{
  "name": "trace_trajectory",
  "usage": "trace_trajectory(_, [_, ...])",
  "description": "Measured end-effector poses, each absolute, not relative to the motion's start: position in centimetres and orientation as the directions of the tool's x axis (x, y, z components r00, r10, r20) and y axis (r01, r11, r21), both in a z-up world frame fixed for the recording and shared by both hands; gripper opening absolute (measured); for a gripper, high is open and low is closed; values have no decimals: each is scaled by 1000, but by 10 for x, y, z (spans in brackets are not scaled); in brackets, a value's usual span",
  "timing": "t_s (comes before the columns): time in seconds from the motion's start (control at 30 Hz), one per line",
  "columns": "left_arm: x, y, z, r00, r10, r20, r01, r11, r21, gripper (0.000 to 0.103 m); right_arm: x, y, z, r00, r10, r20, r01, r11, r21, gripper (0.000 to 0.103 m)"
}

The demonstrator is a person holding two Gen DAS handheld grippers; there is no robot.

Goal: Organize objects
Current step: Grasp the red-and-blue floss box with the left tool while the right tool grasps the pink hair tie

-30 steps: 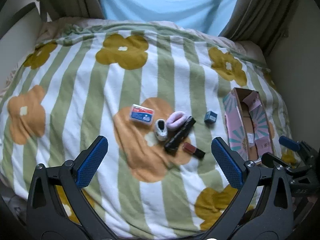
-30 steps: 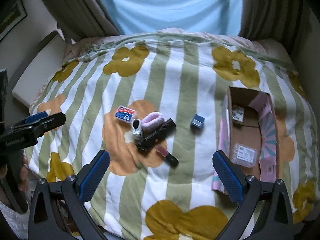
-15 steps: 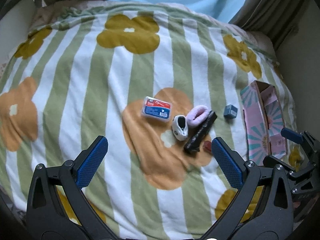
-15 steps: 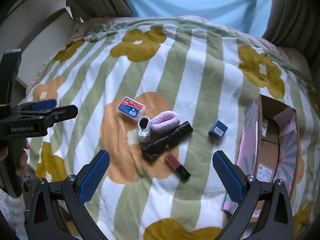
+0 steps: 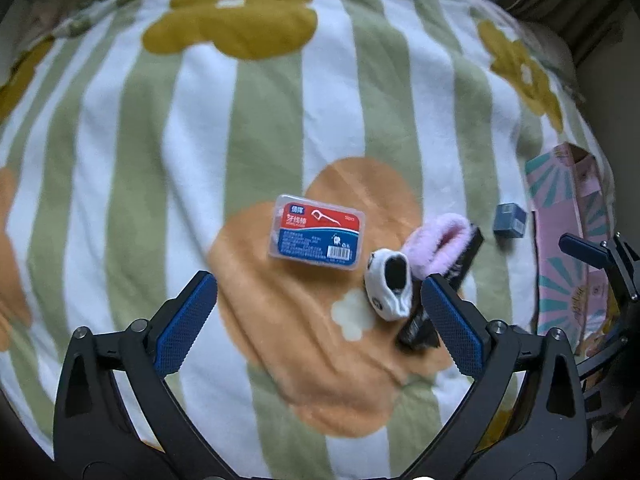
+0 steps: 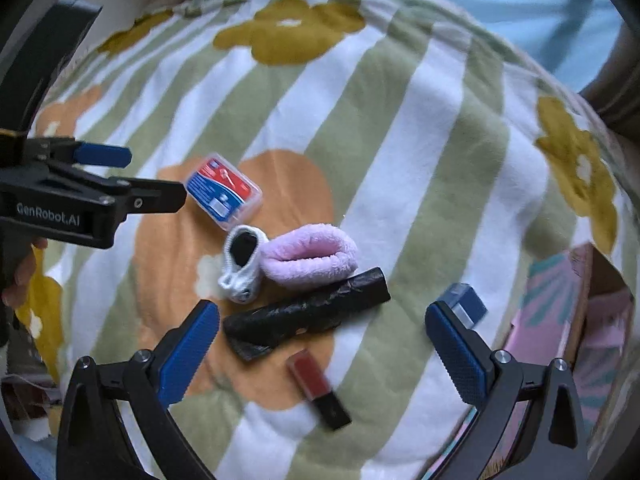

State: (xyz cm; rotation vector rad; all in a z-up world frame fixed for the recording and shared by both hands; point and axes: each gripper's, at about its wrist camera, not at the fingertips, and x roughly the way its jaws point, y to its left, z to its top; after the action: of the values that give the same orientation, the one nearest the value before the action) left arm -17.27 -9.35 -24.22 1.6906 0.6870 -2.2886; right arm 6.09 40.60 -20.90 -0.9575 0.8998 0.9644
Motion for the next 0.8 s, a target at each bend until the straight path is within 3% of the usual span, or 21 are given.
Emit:
trace_trajectory(0.53, [-224, -93, -332, -186, 175, -967, 447, -861, -242, 99, 97, 442, -281, 210, 123, -970, -971, 146, -192, 101])
trace_trajectory(0.73, [-229, -89, -338, -180, 168, -969, 437, -869, -232, 93, 101, 444, -285, 200, 115, -973, -973, 141, -183, 87])
trace_trajectory(0.77, [-229, -87, -338, -180, 162, -970, 428, -875, -226, 84, 102, 444, -284, 195, 119, -974, -974, 143, -178, 84])
trace_trajectory(0.8, [-230, -86, -338, -176, 156, -972, 421, -881, -218, 83, 103, 443, -283, 191, 121, -974, -974, 145, -173, 80])
